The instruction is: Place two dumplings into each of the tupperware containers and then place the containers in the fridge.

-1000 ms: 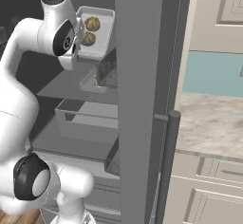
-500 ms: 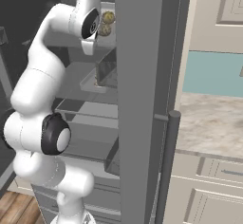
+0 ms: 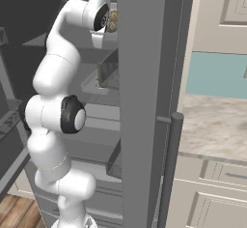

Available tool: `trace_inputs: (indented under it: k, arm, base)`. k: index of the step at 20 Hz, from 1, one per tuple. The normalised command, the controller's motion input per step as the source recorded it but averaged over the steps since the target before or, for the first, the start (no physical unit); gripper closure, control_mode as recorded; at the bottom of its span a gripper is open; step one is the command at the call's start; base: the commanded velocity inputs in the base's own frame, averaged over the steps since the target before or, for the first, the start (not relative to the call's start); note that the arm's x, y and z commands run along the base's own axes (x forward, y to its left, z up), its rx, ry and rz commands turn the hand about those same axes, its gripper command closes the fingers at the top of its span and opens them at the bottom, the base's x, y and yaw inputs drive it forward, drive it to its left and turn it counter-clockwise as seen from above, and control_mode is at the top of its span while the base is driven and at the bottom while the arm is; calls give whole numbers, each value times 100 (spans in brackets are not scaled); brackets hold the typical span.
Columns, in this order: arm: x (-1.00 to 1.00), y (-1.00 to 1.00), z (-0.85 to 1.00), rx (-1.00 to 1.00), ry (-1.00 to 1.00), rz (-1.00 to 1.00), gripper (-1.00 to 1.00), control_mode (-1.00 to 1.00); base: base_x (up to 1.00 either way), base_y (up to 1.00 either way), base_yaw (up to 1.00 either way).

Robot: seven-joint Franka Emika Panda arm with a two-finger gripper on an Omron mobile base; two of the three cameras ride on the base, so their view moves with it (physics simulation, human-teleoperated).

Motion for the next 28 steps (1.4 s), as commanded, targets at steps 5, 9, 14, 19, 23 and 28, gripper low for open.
trace_inputs:
  k: [5,9,14,19,23,28]
  arm:
    - [35,0,-58,0,-4,0,100,-100]
    - [38,0,-59,0,-14,2,100,-100]
    - [44,0,-45,0,-22,2,100,-100]
    - [64,0,-38,0,-18,3,100,-100]
    - [92,0,-15,0,-3,1,100,-100]
    - [61,2,-13,0,-2,0,100,-100]
  base:
    - [0,0,0]
    - [0,0,0]
    - [0,0,0]
    - [0,0,0]
    - [0,0,0]
    - [0,0,0]
